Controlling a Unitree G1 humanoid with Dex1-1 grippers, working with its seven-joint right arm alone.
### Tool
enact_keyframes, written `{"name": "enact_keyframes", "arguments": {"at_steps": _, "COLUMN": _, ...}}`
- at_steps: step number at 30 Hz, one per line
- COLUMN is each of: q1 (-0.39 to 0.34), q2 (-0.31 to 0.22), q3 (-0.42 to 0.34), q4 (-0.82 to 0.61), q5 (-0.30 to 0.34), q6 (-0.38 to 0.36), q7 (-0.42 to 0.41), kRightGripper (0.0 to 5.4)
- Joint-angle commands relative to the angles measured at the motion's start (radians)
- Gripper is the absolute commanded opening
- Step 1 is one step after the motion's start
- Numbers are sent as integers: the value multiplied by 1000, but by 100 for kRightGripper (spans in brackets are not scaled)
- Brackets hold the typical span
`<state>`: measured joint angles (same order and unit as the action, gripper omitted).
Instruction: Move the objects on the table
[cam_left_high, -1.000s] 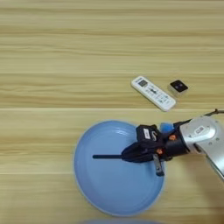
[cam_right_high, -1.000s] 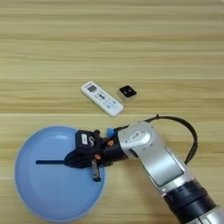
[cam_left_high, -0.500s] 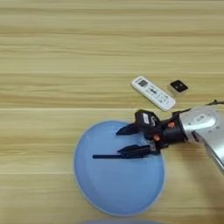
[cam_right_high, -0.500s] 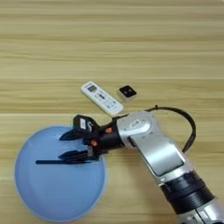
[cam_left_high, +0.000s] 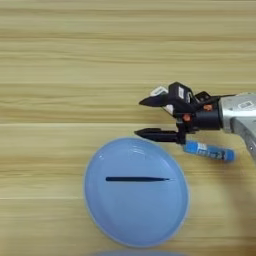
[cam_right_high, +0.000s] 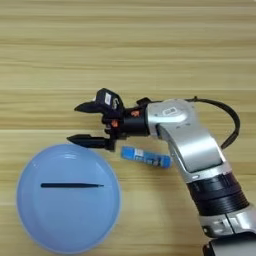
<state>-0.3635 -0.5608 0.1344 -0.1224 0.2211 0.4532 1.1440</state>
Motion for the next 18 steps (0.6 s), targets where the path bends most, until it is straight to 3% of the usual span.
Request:
{"name": "enact_keyframes", "arguments": {"at_steps": 1, "q1": -117, "q2": -21, "q3": -77, "q4": 43, "q5": 2, "q6": -31, "q7": -76, "kRightGripper": 481}}
{"name": "enact_keyframes", "arguments": {"at_steps": 6, "q1": -150, "q2": -27, "q3": -101, "q4": 110, "q5": -13, "q6": -42, "q7": -119, "kRightGripper": 536}}
{"name": "enact_keyframes", "arguments": {"at_steps": 18, "q1": -216, "q2": -29, "q3": -92, "q4": 331, "q5": -97, "q6": -90, "q7": -200, "kRightGripper": 536}}
